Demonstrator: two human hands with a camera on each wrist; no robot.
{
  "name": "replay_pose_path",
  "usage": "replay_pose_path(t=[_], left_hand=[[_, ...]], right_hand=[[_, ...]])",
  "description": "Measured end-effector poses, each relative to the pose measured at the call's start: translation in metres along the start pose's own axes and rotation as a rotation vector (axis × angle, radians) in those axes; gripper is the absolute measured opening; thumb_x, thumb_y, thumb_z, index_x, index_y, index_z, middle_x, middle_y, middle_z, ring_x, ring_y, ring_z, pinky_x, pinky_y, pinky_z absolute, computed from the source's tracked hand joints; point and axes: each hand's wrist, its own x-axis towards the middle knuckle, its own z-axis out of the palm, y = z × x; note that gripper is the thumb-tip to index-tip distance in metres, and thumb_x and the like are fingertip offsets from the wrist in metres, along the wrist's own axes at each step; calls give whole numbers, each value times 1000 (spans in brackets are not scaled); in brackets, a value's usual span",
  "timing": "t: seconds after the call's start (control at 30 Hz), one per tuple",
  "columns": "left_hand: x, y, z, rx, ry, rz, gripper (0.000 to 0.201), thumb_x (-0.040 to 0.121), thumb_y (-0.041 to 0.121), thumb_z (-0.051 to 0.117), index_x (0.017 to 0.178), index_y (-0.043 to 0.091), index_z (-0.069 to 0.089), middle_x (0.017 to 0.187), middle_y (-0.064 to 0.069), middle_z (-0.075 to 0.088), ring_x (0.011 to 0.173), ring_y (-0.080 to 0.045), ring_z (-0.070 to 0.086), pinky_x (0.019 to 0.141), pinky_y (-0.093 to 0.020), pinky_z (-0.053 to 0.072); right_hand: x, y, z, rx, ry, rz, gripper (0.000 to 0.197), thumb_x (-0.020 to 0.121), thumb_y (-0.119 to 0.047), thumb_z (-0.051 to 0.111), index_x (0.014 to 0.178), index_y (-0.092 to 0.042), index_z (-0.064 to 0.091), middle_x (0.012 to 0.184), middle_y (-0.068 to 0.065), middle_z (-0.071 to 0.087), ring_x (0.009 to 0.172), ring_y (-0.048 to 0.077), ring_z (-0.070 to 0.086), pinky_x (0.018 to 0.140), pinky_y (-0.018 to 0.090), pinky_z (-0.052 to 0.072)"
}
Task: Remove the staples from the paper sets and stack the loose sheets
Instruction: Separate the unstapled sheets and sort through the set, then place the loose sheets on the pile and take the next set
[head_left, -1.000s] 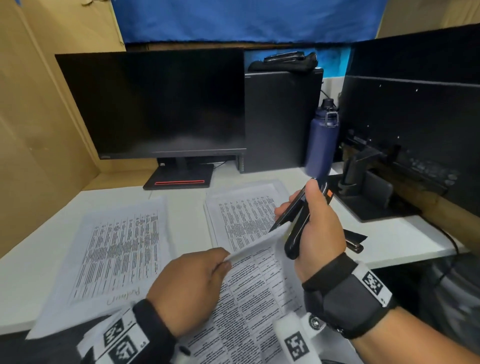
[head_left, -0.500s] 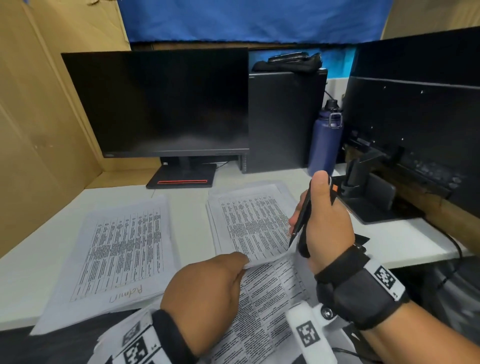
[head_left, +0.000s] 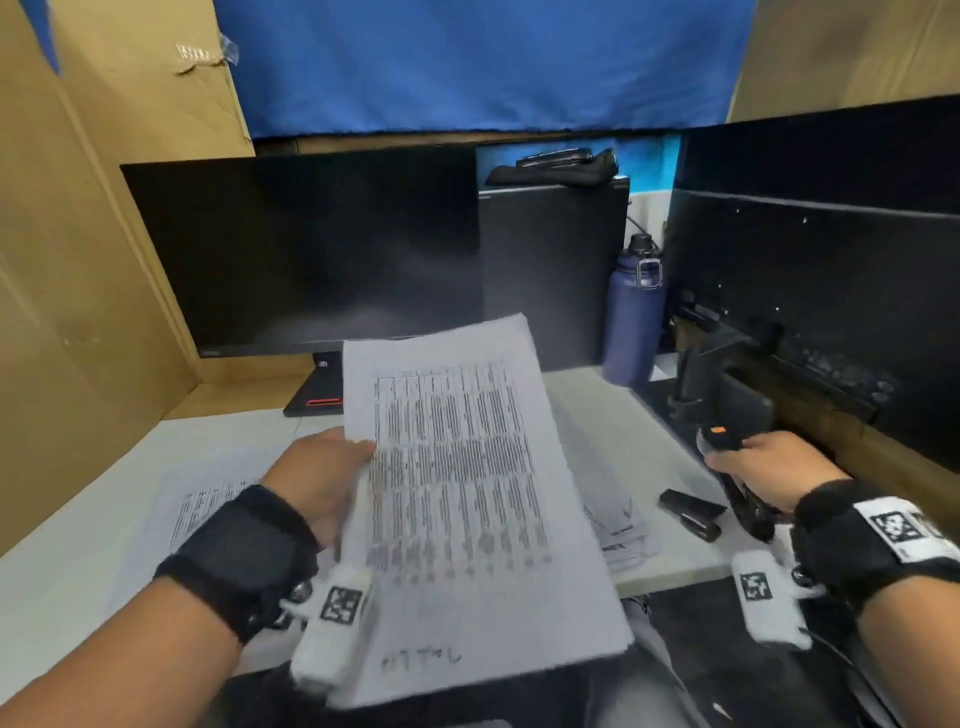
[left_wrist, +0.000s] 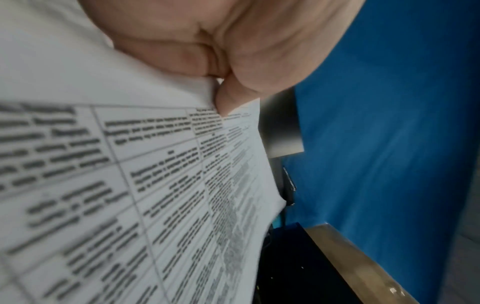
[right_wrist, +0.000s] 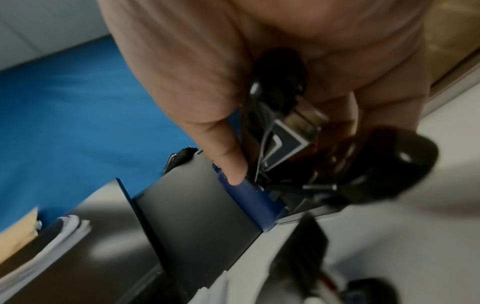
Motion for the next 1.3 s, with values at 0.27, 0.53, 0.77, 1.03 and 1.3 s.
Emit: replay_pose_path(t=[0.27,0.53,0.77,1.03,1.3], left_hand=[[66,-14,65,100,-81,-139,32,102,-1,52,133,-8,54,128,-30,64,96,-34,64,82,-42,57],[69,4,-6,400,29,-100,10,101,12,62,107,6,65,105,-12,67,84,-24,69,67,-32,60],[49,-5,-137,1478,178,-175,39,88,53,64,97,15,65,110,-4,73,95,-19,67,76,-27,49],[41,-39,-184,1317,269,-384,50,88,44,76,118,5,68,112,-6,71,102,-21,68,82,-26,51],[32,-33,-197,848,503,22,15,97,11,59,113,11,59,101,-11,70,83,-26,63,70,-32,49]], right_hand=[[-4,10,12,-356,10,-24,27,79,-35,78,66,-11,74,68,7,71,72,25,68,73,36,54],[-5,2,19,-345,40,-42,39,87,-49,62,73,-14,71,72,8,71,72,26,66,78,39,53],[-32,-38,40,-287,114,-229,46,88,-54,61,123,-25,63,125,8,66,112,32,61,97,46,50],[-85,-80,99,-282,-9,-529,41,85,-53,66,121,-32,64,132,-4,60,123,23,52,107,40,42],[-92,-79,109,-289,-33,-622,34,82,-50,71,113,-36,66,121,-12,59,119,19,53,104,33,39]])
